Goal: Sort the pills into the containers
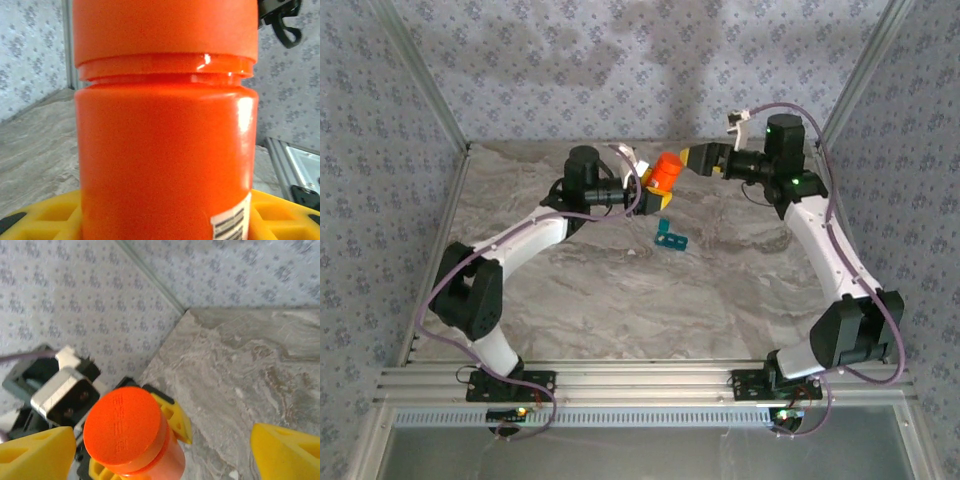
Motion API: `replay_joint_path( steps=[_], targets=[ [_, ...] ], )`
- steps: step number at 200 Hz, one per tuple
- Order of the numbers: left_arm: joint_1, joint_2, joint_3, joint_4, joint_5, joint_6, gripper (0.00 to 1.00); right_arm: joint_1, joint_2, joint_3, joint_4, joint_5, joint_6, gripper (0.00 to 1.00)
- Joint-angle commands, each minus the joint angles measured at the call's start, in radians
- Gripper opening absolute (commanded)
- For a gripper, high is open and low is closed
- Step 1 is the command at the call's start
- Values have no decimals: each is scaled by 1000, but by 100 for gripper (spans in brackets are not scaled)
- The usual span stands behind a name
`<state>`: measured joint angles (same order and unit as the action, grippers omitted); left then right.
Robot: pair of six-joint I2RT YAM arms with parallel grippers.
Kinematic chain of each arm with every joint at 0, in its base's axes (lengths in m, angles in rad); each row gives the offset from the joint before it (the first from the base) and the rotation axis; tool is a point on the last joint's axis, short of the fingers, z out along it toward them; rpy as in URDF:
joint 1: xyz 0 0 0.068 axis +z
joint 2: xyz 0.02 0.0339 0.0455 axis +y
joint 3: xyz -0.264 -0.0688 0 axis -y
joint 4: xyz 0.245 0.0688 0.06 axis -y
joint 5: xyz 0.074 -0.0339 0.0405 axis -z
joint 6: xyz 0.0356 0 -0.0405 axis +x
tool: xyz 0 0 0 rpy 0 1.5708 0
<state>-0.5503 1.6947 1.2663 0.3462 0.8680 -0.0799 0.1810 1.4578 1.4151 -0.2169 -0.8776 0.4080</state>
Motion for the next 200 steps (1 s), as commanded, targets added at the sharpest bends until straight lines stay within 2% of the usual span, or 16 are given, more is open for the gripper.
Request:
replay_joint_path(
  steps=[1, 53, 84, 113, 147, 182, 200],
  targets=[
    [9, 19, 67, -87, 118, 14, 0, 16, 21, 67, -65, -106, -100, 93],
    [9, 43, 103, -140, 155, 22, 0, 70, 76, 131, -140, -75, -151, 91],
    [9, 43, 109, -153, 162, 24, 0, 80, 90, 136, -154, -55, -161, 86],
    [9, 43, 112, -158, 164, 26, 0, 82, 90, 130, -152, -46, -161, 75],
    [10, 42, 115, -161, 164, 26, 0, 82, 89, 120, -158, -43, -163, 58],
    [10, 41, 116, -164, 151, 28, 0, 89, 80, 100, -162, -18, -156, 50],
    [9, 31, 109, -164, 104, 33, 0, 98, 71, 79, -151, 38, -125, 44]
  ],
)
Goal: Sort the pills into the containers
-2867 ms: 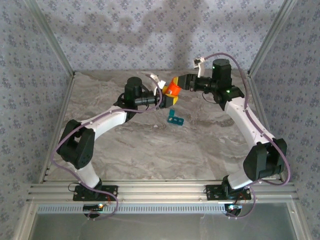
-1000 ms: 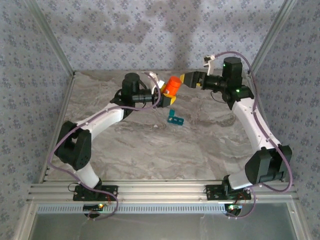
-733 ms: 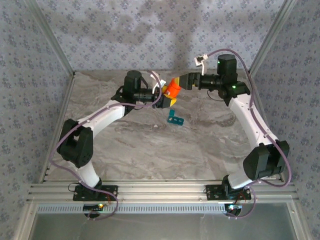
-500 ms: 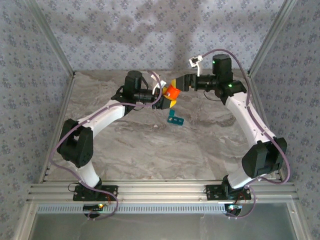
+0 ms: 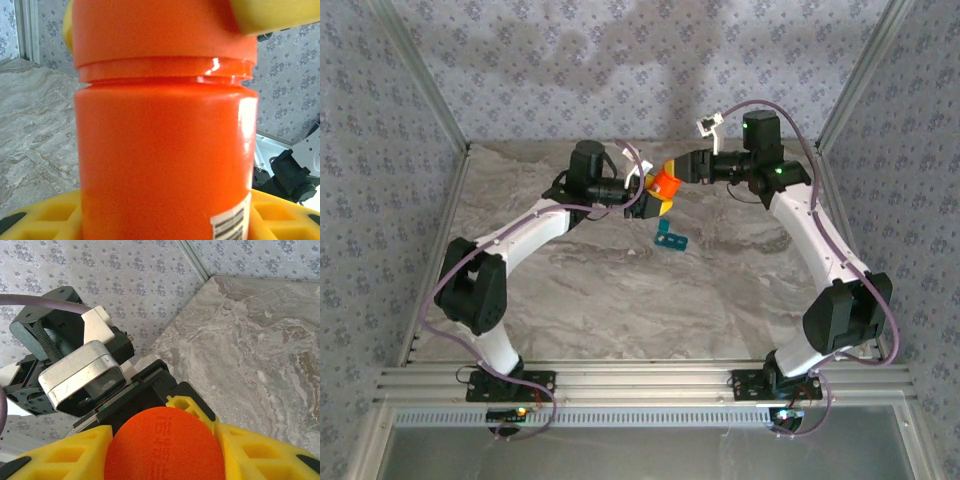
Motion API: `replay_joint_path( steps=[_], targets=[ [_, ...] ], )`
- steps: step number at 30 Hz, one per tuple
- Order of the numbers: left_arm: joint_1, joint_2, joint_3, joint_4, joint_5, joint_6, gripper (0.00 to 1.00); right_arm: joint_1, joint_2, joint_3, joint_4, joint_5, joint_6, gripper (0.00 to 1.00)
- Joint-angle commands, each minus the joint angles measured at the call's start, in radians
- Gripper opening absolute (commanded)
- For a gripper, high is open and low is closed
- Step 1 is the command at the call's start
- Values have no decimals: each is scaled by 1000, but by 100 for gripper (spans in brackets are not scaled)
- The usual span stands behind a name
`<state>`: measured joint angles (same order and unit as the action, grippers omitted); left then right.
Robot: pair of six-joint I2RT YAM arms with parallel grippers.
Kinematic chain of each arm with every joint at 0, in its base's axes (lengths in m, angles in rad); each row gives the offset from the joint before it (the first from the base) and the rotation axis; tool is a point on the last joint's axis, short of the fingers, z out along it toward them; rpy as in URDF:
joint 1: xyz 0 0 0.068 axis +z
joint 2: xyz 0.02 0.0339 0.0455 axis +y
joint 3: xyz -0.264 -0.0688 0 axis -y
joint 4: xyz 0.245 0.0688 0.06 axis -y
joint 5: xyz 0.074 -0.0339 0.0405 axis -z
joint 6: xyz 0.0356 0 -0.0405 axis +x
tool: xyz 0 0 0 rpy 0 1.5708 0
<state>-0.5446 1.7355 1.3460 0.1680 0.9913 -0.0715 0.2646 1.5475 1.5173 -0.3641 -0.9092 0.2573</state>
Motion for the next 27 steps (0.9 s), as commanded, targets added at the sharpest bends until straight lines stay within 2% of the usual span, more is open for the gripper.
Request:
replay_joint_path(
  steps=[1, 10, 16, 23, 27],
  targets=[
    [2, -11, 28, 15, -23, 24, 0, 14, -19, -23, -3, 70, 26, 44],
    [-48, -109, -91, 123, -307, 113, 0, 48, -37, -135, 63, 305, 196, 39],
    [-122, -147, -140, 159, -454, 195, 0, 65, -47, -216, 159, 382, 349, 39],
    [-187, -153, -156, 166, -559, 260, 0, 73, -42, -242, 175, 409, 439, 38],
    [-192, -148, -160, 177, -574, 259, 0, 78, -44, -251, 179, 422, 447, 38]
  ],
)
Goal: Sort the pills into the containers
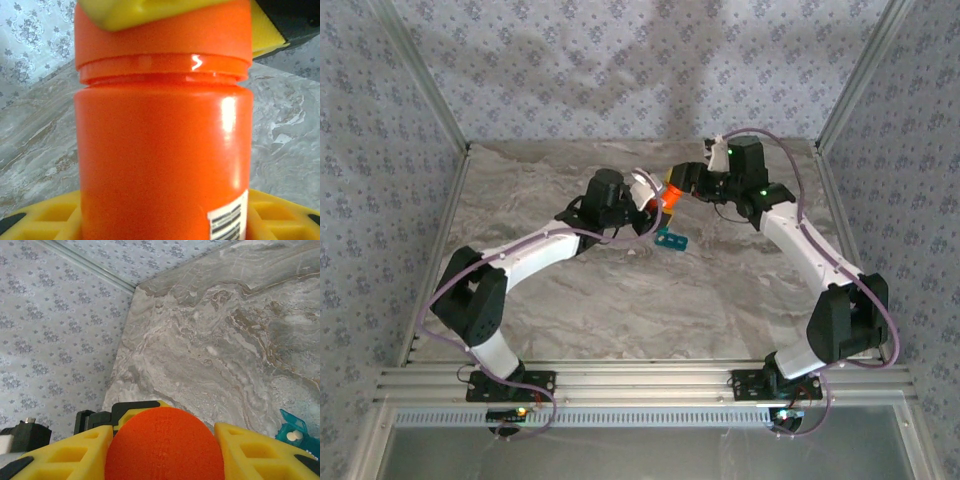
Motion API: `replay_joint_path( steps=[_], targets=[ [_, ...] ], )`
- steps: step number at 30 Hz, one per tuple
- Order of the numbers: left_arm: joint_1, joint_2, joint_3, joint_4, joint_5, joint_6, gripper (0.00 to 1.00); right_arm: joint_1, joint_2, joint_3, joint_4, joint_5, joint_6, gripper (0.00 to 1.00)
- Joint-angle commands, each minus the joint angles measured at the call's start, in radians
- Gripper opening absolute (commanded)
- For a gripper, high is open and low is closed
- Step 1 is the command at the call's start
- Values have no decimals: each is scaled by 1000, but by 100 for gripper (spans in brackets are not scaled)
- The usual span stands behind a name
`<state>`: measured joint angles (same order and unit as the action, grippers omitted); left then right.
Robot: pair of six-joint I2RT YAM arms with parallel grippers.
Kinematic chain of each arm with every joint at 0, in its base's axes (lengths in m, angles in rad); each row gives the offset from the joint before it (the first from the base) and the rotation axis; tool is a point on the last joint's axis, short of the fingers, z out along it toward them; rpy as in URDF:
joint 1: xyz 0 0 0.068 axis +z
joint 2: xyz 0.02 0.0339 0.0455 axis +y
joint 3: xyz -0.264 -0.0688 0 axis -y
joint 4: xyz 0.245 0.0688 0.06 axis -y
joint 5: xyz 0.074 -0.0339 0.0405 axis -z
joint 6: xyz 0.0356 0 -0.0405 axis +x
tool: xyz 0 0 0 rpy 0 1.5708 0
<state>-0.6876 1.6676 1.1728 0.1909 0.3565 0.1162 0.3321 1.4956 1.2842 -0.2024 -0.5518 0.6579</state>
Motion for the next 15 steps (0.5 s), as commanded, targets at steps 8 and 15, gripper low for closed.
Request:
replay_joint_path(
  steps=[8, 15],
  targets=[
    [-42, -64, 9, 158, 62, 51, 0, 16, -4, -14, 21, 74, 45, 39],
    [-4, -43, -1, 193, 111, -13, 0, -11, -8, 45, -5, 65, 26, 46]
  ],
)
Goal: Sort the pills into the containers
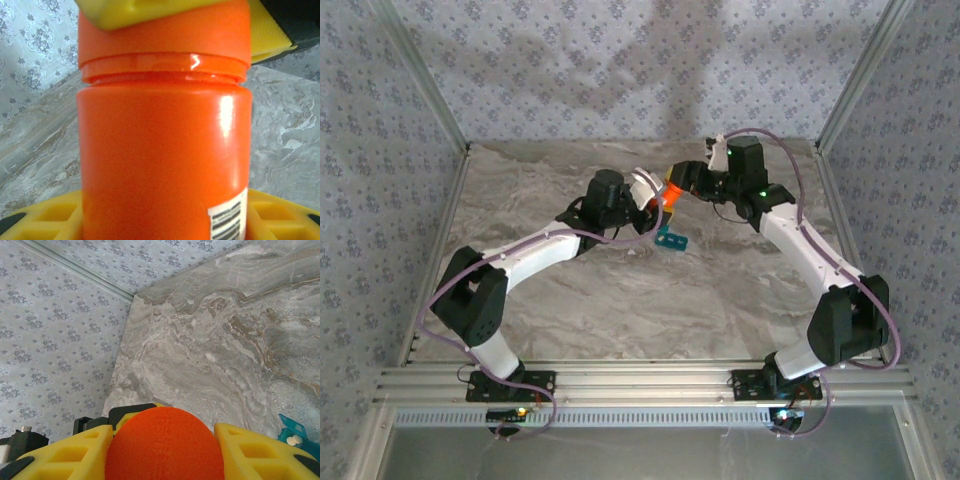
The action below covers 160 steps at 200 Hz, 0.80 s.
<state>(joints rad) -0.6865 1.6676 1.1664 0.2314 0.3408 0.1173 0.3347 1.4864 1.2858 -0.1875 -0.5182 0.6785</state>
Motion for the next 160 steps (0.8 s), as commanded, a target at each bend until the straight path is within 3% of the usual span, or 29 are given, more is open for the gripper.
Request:
replay_joint_path(
  steps=[1, 17, 43, 65, 110, 160],
  targets=[
    [0, -40, 4, 156, 137, -22, 0, -22, 1, 58, -23, 24, 6, 47],
    [11, -36, 4, 154, 159, -31, 0, -36, 0, 87, -27, 7, 0, 53],
    [26, -28, 6, 151, 193, -42, 0, -58, -1, 134, -51, -26, -16, 76],
    [40, -28, 6, 146, 225, -51, 0, -77, -18, 142, -59, -53, -32, 84],
    [84, -16, 46, 81, 362, -61, 0, -149, -45, 134, -48, -168, -107, 89],
    [136, 33, 150, -76, 555, -55, 0, -188, 55, 232, -236, -393, -381, 87]
  ],
)
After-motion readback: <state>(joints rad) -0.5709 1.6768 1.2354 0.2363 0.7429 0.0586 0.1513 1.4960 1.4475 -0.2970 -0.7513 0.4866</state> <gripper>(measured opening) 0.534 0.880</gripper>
